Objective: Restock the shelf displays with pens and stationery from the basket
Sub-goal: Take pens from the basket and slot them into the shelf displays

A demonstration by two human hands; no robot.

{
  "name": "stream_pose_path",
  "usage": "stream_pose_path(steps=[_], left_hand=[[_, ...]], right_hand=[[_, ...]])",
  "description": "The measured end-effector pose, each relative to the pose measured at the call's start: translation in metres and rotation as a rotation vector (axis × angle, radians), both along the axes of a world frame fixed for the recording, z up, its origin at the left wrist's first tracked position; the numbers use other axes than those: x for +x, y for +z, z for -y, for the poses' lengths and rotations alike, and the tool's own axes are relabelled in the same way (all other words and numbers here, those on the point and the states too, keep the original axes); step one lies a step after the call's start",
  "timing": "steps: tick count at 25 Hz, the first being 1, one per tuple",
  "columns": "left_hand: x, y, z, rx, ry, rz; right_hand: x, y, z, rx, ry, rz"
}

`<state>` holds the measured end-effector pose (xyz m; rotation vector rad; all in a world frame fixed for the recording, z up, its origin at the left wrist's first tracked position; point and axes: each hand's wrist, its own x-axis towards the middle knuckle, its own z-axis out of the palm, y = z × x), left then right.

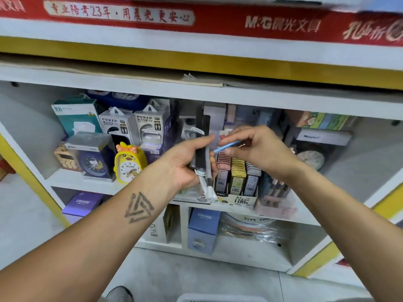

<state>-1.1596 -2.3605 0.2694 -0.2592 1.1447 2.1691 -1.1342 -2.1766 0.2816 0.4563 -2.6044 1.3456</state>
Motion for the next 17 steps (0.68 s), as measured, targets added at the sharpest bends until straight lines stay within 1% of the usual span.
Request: stream_pose_path(steps=[3, 6, 9, 12, 14, 17], left_hand=[[0.005, -0.003, -0.005, -0.043, -0.059, -0.020], [0.008, -0.006, -0.008, -0.025, -0.062, -0.033], [0.008, -0.006, -0.006, 0.012, -0.057, -0.054], [0.004, -0.005, 0.003, 0.039, -0.001, -0.057], [0.001, -0.003, 0.013, 0.063, 0.031, -0.038], [-0.005, -0.002, 0.031, 0.057, 0.074, 0.008]], right_hand=[[0.000, -0.002, -0.007, -0.063, 0.014, -0.007], [-0.003, -0.005, -0.008, -0.095, 0.030, -0.007], [-0.007, -0.010, -0.003, -0.223, 0.096, 0.116], [-0.013, -0.010, -0.001, -0.384, 0.098, 0.231], [-0.018, -0.007, 0.002, -0.405, 0.098, 0.185], [-0.023, -0.003, 0.015, -0.329, 0.078, 0.053]])
